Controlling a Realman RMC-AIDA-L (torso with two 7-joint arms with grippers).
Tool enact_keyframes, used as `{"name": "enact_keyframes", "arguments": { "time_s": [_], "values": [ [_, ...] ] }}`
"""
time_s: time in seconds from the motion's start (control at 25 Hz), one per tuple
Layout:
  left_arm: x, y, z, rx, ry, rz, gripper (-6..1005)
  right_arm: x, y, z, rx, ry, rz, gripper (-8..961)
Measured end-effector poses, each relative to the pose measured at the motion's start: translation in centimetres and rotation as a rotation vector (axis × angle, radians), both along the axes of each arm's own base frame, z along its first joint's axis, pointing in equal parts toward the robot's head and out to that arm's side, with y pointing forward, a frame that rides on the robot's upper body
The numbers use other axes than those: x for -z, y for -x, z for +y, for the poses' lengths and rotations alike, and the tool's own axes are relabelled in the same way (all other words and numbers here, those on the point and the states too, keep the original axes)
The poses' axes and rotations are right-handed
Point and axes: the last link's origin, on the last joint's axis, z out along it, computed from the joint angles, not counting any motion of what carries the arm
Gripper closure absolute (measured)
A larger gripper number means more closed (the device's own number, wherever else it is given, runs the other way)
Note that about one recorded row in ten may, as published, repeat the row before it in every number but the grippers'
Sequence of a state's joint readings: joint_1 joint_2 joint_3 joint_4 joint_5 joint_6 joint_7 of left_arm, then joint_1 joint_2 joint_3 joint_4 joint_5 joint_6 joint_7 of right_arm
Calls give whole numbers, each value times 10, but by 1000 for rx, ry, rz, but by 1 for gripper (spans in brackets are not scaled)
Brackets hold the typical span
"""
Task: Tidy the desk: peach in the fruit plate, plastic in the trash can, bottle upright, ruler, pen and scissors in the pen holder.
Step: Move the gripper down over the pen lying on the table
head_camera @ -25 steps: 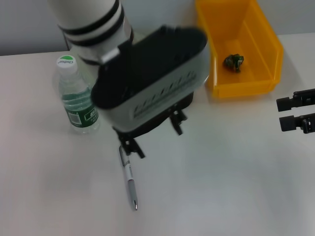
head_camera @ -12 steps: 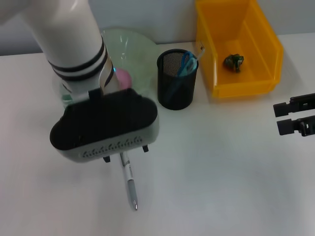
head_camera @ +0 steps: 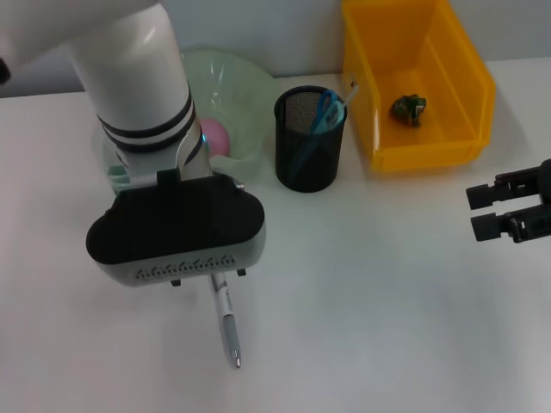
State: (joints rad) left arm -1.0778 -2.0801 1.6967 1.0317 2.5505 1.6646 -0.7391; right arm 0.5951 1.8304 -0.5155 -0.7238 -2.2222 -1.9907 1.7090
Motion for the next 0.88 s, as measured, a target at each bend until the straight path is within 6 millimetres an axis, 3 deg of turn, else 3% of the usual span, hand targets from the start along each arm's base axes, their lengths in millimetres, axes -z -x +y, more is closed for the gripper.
{"name": "enact_keyframes", "arguments": {
  "time_s": [0.88],
  "values": [
    [21,15,8,23,56,-23,221,9,1,7,-5,-19,-18,246]
  ]
}}
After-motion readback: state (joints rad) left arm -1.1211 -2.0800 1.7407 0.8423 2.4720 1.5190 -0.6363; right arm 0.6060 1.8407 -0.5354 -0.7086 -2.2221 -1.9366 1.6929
